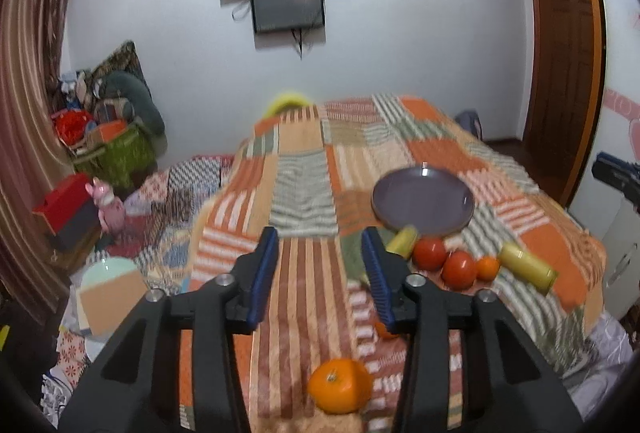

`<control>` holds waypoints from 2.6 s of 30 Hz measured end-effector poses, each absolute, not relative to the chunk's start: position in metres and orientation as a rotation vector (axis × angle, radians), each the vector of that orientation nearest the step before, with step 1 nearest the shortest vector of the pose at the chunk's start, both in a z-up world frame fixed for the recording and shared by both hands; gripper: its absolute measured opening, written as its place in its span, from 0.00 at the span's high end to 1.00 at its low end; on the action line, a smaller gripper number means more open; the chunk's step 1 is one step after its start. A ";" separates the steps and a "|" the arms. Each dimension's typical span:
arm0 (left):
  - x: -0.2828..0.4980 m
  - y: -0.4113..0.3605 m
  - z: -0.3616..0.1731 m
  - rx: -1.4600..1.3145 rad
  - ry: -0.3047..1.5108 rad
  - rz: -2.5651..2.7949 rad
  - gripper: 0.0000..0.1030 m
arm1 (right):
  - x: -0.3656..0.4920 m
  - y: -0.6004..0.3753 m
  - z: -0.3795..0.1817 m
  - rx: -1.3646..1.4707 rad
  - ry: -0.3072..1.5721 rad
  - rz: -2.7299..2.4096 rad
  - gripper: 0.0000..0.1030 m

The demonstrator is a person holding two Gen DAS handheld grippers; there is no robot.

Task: Organize fruits
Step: 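Move the left tool to the large orange while the right tool approaches the Dole-sticker orange, then close the left tool on the large orange while the right tool grasps the Dole orange, lift both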

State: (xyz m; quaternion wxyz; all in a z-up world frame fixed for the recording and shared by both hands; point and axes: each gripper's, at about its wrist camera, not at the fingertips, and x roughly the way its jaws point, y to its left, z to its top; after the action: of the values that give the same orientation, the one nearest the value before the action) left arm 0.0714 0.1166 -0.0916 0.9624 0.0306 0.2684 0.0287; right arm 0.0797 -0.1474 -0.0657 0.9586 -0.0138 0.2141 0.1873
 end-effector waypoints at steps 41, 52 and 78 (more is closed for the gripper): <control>0.087 0.130 -0.243 -0.022 1.052 -0.171 0.36 | 0.127 -0.040 -0.168 -0.178 0.824 0.564 0.41; 0.087 0.132 -0.234 -0.008 1.011 -0.147 0.37 | 0.132 -0.022 -0.185 -0.220 0.875 0.584 0.41; 0.098 0.141 -0.212 -0.062 0.933 -0.102 0.37 | 0.153 -0.015 -0.207 -0.195 0.926 0.635 0.39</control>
State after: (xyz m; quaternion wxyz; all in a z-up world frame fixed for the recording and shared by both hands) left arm 0.0984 0.1412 -0.2120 0.8913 -0.0297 0.4497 -0.0489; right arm 0.1531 -0.0149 -0.2071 0.8420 -0.0923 0.4384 0.3006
